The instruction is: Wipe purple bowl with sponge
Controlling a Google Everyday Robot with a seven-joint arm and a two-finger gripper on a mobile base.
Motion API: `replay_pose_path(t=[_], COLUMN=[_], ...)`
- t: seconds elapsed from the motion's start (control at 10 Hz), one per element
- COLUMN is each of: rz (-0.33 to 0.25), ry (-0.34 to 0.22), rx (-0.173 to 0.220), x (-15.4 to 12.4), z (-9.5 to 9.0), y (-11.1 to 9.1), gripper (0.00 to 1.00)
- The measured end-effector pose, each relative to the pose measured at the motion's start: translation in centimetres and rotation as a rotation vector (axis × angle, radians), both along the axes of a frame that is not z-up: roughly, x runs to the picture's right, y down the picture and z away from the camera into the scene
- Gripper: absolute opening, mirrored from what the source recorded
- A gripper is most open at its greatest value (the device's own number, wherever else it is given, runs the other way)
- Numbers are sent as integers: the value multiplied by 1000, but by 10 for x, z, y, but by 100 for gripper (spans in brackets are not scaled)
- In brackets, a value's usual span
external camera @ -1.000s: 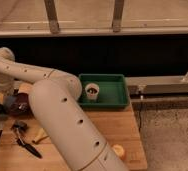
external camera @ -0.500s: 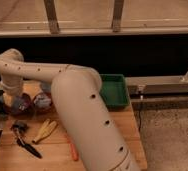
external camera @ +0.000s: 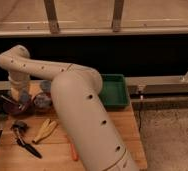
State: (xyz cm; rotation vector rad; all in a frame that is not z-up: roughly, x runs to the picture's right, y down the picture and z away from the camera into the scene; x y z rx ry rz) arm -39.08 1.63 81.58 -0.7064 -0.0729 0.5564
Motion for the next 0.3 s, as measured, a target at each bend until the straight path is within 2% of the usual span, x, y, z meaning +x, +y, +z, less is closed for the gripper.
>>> replay_pose_path(t=[0.1,0.3], rz=[11,20], ry=[-3,-15], rx=[0,-3], x=[-5,-13], z=[7,10], y=[-8,-12], gripper=[0,0])
